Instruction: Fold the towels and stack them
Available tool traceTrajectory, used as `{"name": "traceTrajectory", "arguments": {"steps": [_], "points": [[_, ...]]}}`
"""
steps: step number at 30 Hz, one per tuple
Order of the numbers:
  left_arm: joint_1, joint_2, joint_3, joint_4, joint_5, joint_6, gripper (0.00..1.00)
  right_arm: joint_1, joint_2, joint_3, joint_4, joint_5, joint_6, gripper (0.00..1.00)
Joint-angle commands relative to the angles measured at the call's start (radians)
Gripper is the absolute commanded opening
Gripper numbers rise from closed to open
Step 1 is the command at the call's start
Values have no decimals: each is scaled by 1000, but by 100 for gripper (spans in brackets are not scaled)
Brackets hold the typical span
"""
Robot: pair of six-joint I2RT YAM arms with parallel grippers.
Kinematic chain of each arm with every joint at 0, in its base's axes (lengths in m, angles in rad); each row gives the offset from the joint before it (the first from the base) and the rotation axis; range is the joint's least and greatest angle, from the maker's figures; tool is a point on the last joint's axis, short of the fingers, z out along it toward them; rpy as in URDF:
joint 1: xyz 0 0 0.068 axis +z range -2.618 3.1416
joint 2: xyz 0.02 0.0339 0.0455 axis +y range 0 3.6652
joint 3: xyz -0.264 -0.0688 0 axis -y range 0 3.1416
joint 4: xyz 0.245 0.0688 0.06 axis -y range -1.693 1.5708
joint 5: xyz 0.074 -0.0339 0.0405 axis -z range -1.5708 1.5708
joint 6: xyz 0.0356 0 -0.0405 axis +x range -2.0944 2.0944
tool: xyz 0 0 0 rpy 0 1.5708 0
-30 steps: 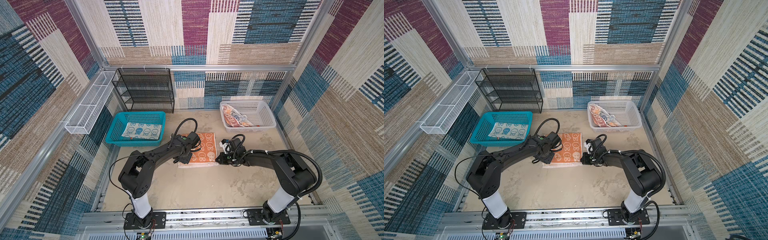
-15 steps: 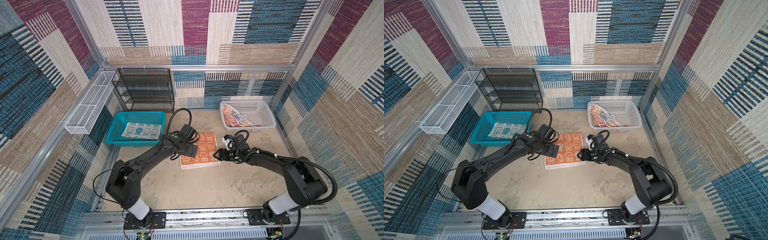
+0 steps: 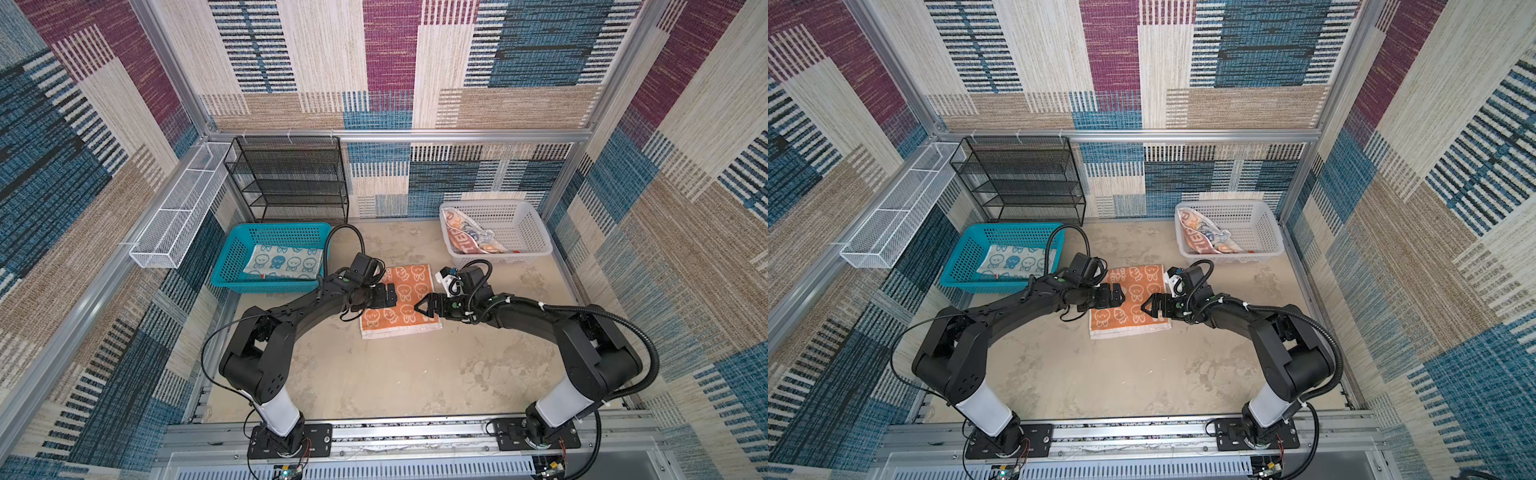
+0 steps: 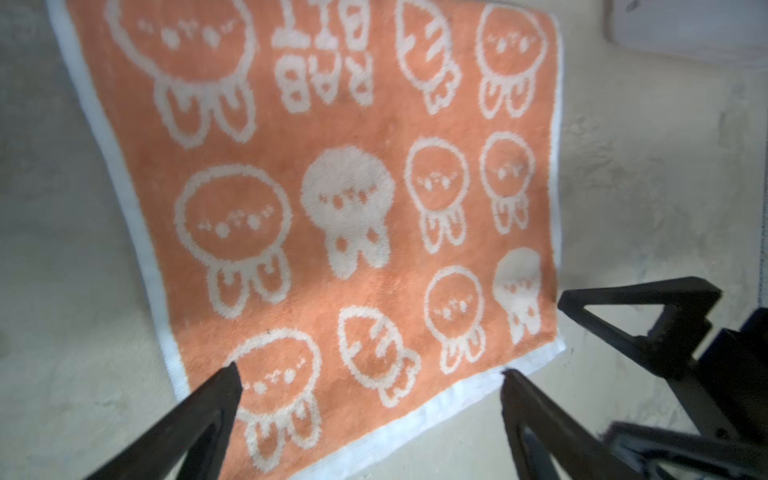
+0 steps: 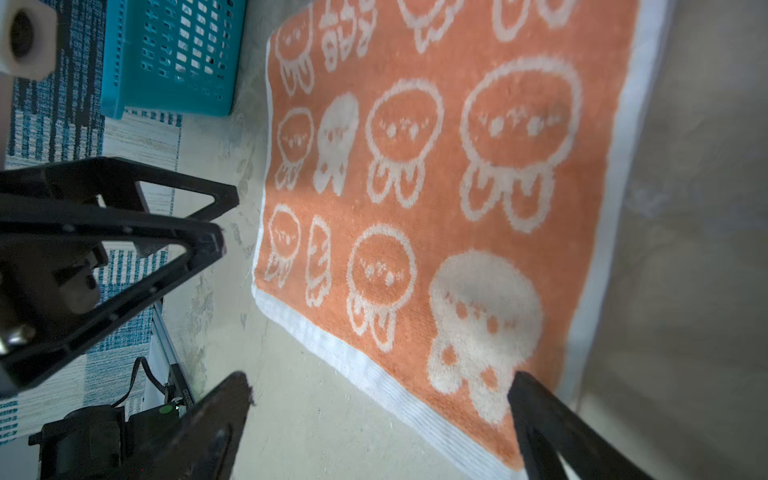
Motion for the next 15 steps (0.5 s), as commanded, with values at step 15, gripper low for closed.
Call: {"name": "traceTrajectory", "arguments": {"steps": [15], "points": [[-34,-109,-204,34,0,-12,100,3,-104,-159,-61,57,-38,99]]}}
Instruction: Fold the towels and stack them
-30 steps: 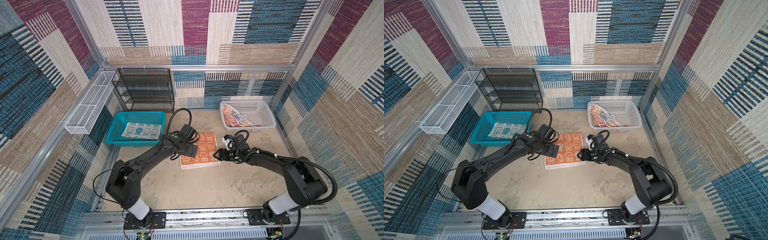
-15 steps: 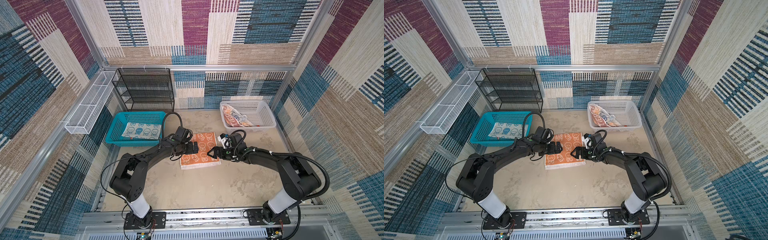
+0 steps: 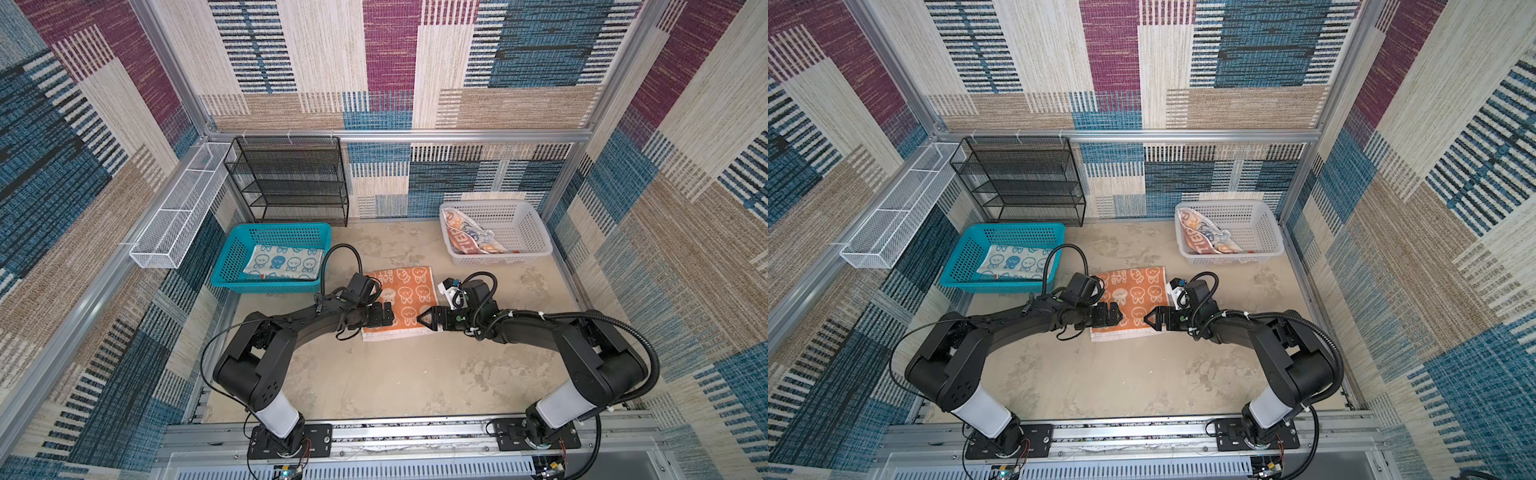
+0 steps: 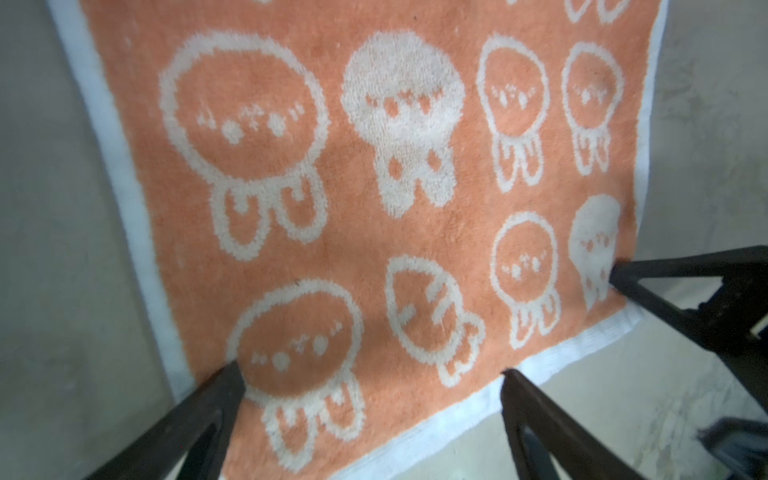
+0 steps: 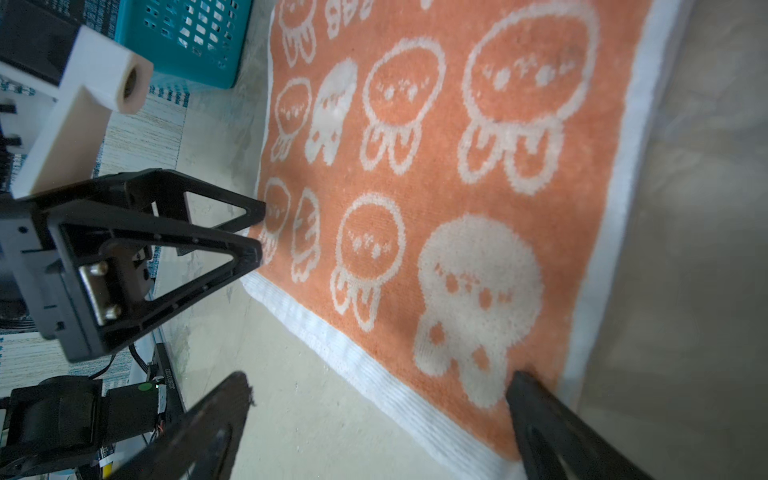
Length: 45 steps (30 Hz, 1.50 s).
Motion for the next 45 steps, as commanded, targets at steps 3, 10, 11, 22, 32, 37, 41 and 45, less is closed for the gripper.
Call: {"name": "traceTrajectory", "arguments": {"steps": [3,10,11,22,32,37,41,45], "points": [[-5,-111,70,-129,-51,26,100,2,-105,106,-255,72,-27,99],[98,7,349,-137,11,55,100,-56,104,464,-293,88,-55,99],[101,38,388,-140,6,56,100,-59,147,509,-293,77,-53,99],[152,315,502,-23,99,-25,100,-103,457,730,-210,-31,3,99],[180,409,469,-37,64,24,100,-135,541,685,-187,-35,-23,99],[177,371,398,-32,49,47,100,-135,484,569,-147,-25,-19,99],[139,307,340,-27,38,87,100,-133,412,456,-133,-13,-29,99],[63,227,329,-70,-36,128,100,-126,326,437,-195,5,-80,99]]}}
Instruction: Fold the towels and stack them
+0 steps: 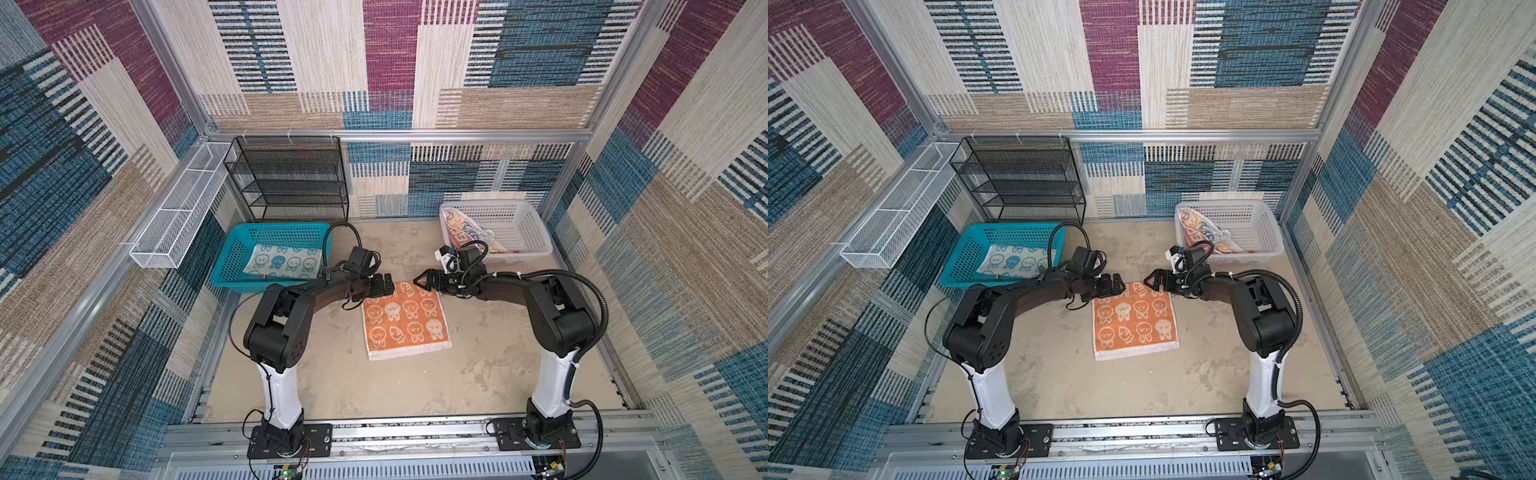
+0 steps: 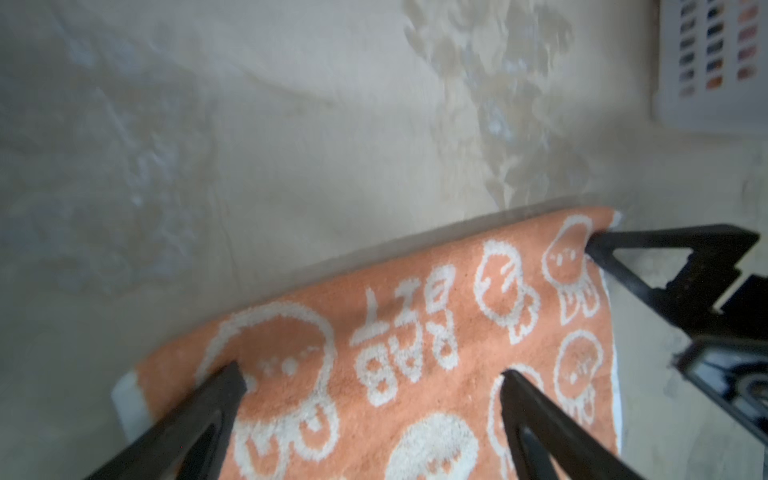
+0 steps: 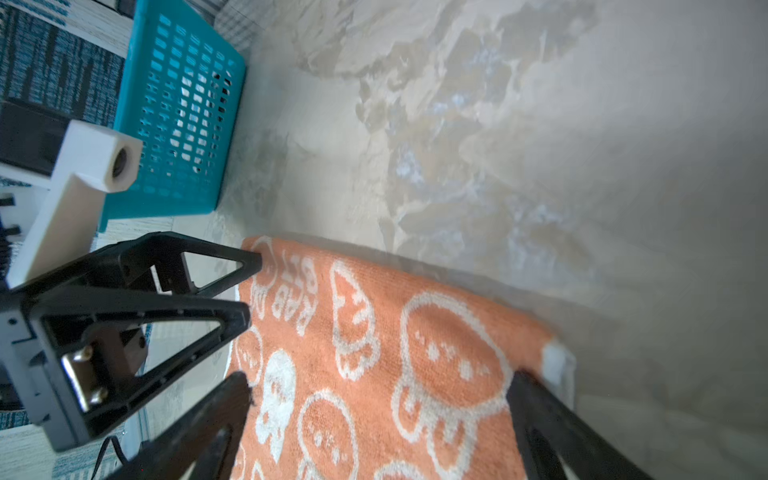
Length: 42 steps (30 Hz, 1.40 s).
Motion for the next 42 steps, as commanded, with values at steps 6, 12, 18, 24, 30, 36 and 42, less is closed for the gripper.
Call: {"name": "traceTrajectory", "arguments": {"steps": [6,12,18,24,30,36,42], "points": [[-95,-107,51,-164,-363,150,100,-1,-133,33,-227,209,-100,100],[-79,-86,74,-185,-398,190,100,-4,-65,70,-259,335,-138,92],[-56,-69,74,-175,-335,176,100,-4,-4,98,-247,370,-168,78],[-50,-76,53,-165,-298,173,100,-4,35,114,-251,362,-178,56],[-39,-76,30,-161,-278,175,100,0,42,85,-229,339,-173,48],[-27,-73,22,-166,-259,170,100,14,53,80,-216,323,-166,43],[-9,-64,17,-169,-249,170,100,19,44,72,-217,325,-155,36]]}}
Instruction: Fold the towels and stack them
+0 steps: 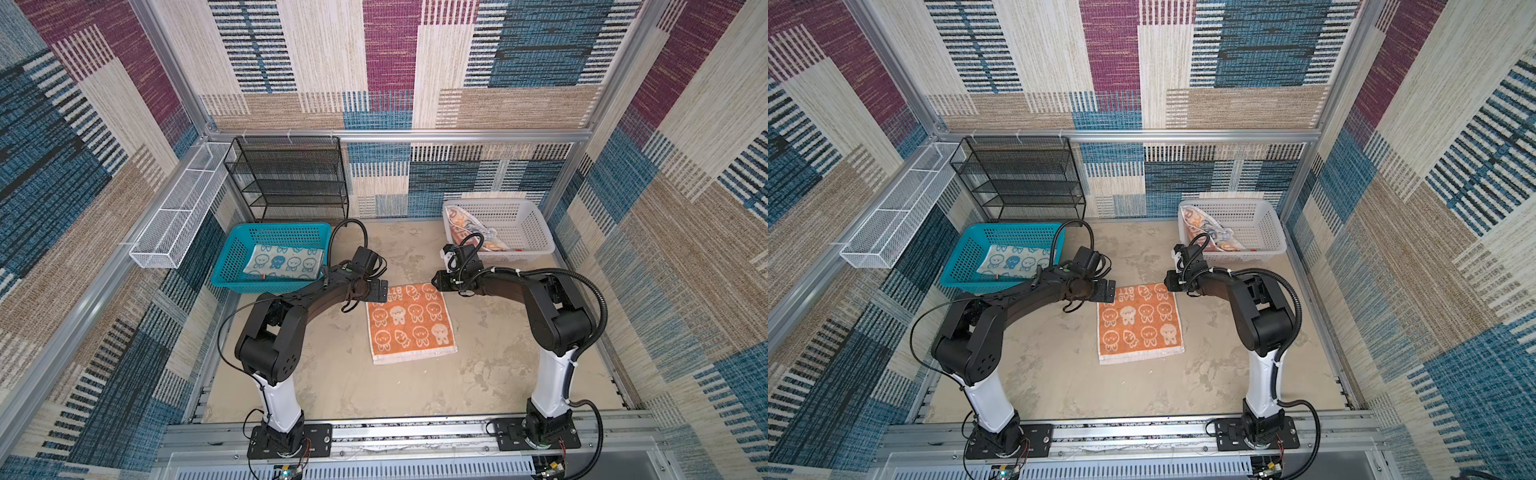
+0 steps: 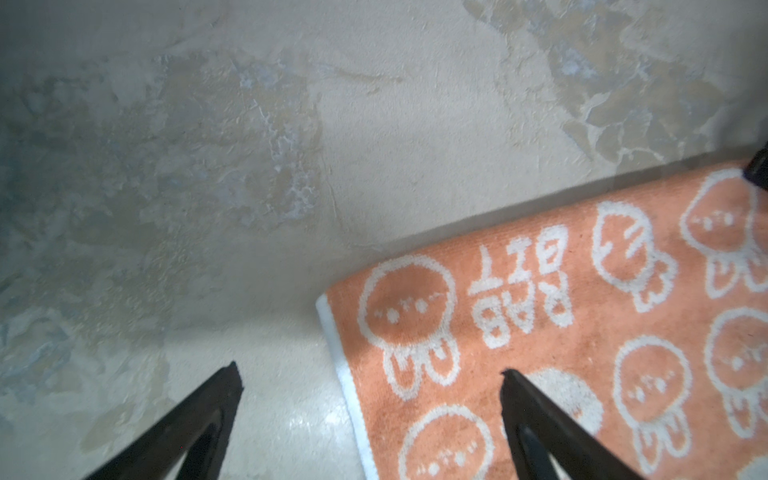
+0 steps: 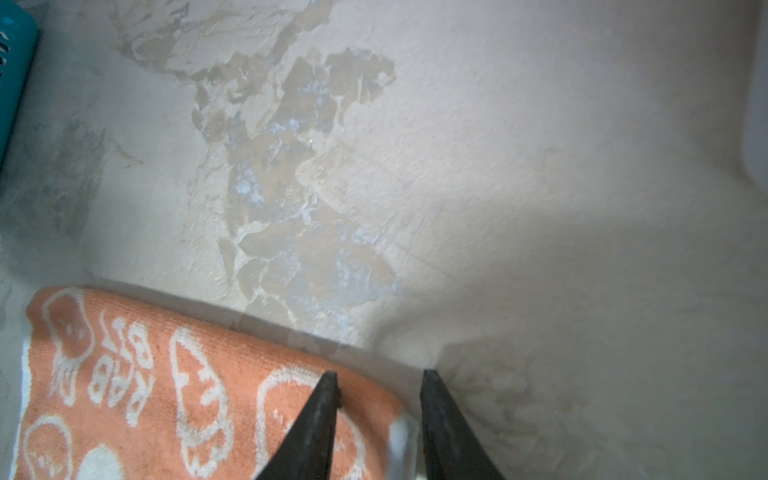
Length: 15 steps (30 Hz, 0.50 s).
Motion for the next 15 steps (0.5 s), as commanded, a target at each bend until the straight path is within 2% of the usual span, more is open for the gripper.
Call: {"name": "traceTrajectory", "arguments": {"steps": [1,6,11,15], "points": [[11,11,-1,2,13,20,100,2,1,-15,-84,-5,20,35],[16,46,18,-8,11,45,100,2,-6,-29,-76,1,23,31],[20,91,53,-18,28,61,100,2,-5,-26,-74,0,23,22],[29,128,85,-14,37,77,94,2,-2,-19,-76,0,23,18]]}}
